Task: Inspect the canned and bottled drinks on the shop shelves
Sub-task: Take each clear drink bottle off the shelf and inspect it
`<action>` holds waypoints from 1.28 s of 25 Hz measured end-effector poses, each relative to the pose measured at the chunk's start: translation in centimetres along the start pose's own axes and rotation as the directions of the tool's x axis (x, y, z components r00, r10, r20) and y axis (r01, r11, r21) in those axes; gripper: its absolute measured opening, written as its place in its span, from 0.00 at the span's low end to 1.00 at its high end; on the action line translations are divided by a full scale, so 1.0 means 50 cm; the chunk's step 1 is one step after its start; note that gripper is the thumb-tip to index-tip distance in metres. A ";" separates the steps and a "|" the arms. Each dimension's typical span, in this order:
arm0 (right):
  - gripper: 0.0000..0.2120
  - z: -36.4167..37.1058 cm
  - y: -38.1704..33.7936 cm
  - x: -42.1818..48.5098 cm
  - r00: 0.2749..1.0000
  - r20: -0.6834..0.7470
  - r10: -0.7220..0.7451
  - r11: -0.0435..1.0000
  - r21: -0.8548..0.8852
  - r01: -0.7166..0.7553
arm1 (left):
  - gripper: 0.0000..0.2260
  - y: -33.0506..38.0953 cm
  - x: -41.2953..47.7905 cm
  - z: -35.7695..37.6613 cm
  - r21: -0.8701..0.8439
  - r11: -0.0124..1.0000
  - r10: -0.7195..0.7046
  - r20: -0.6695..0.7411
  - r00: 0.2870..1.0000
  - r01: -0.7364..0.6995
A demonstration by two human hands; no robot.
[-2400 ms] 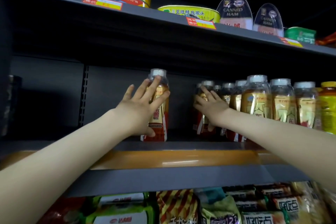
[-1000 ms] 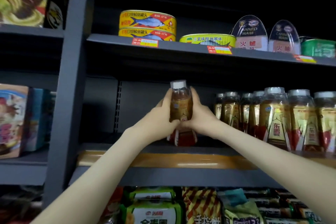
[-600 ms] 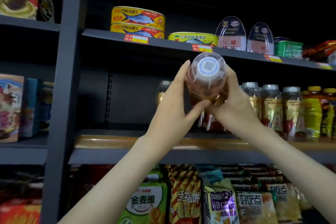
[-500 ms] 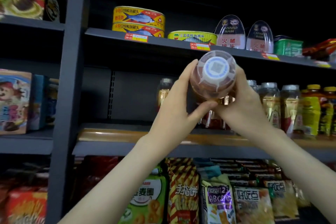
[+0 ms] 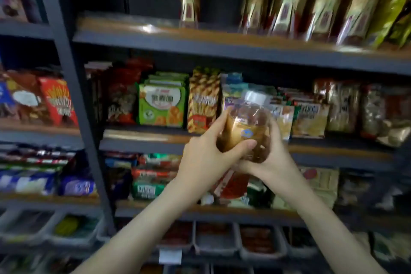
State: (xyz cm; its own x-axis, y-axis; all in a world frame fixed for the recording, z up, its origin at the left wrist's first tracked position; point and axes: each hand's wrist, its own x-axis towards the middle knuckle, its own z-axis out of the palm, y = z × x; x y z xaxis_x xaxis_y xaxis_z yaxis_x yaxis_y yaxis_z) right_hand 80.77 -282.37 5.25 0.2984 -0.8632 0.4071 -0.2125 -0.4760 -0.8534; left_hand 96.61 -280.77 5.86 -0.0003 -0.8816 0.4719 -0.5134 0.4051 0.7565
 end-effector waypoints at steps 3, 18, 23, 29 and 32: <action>0.52 0.036 0.093 -0.095 0.985 0.115 0.125 0.989 0.065 -0.133 | 0.31 -0.066 -0.104 0.050 0.045 0.975 -0.223 0.085 0.971 0.219; 0.45 0.052 0.184 -0.160 0.831 0.466 0.302 0.822 0.314 -0.475 | 0.37 -0.155 -0.241 0.060 -0.351 0.603 -0.402 0.642 0.653 0.717; 0.51 0.093 0.194 -0.181 0.835 0.319 0.449 0.784 0.309 -0.539 | 0.31 -0.163 -0.242 0.089 0.160 0.860 -0.504 0.418 0.756 0.485; 0.33 0.067 0.209 -0.185 0.830 0.336 0.445 0.585 0.594 -0.553 | 0.34 -0.191 -0.217 0.064 -0.390 0.462 -0.380 0.725 0.575 0.797; 0.30 0.050 0.193 -0.170 0.812 0.378 0.445 0.687 0.437 -0.580 | 0.34 -0.169 -0.213 0.085 -0.448 0.425 -0.403 0.684 0.608 0.787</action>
State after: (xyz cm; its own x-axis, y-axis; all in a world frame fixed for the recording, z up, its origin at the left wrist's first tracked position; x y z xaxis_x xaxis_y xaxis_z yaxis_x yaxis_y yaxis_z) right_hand 78.49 -279.21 -7.26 0.4990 -0.8493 -0.1721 0.0878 0.2472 -0.9650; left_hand 97.33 -275.85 -7.48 -0.3804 -0.8647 -0.3281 0.1663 -0.4130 0.8954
